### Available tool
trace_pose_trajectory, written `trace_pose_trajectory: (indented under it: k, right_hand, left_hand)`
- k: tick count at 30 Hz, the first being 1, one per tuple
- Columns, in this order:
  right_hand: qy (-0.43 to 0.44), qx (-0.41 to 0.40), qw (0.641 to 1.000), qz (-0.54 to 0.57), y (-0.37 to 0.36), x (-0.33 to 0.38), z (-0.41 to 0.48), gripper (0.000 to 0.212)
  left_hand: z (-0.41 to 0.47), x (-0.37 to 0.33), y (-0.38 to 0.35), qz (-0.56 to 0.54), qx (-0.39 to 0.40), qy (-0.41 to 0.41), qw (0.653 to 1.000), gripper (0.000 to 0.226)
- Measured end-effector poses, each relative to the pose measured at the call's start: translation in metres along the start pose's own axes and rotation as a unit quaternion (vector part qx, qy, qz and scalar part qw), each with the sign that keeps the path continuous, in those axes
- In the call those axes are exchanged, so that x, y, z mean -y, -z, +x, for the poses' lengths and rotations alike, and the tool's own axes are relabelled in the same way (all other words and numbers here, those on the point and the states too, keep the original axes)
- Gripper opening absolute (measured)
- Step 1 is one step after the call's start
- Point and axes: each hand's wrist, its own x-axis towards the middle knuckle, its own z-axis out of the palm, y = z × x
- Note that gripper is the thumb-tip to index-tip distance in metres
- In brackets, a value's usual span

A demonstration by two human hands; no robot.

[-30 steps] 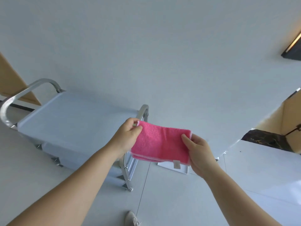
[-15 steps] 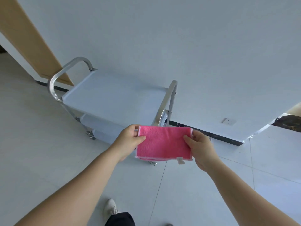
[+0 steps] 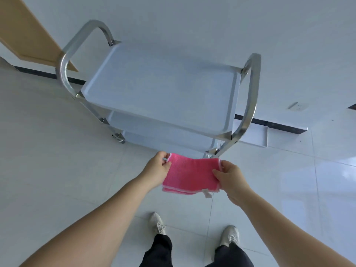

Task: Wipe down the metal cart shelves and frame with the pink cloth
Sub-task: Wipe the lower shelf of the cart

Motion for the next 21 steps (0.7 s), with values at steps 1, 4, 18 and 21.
trace_pose_trajectory:
  k: [1, 4, 18, 21]
  right_hand:
    - [-0.008, -0.001, 1.0, -0.005, -0.013, -0.004, 0.003, 0.029]
    - [-0.032, -0.011, 0.999, -0.029, -0.041, -0.019, 0.015, 0.034]
    - [-0.075, -0.001, 0.99, -0.116, -0.098, -0.115, 0.149, 0.034]
    - [-0.088, -0.011, 0.986, -0.142, -0.116, -0.148, 0.187, 0.035]
  left_hand:
    - [0.006, 0.011, 0.006, -0.01, 0.013, 0.009, 1.0, 0.026]
    - [0.022, 0.038, 0.016, -0.032, 0.055, 0.041, 0.997, 0.032]
    - [0.131, 0.152, -0.027, -0.051, 0.064, 0.085, 0.993, 0.05]
    - [0.173, 0.19, -0.043, -0.027, 0.08, 0.08, 0.993, 0.054]
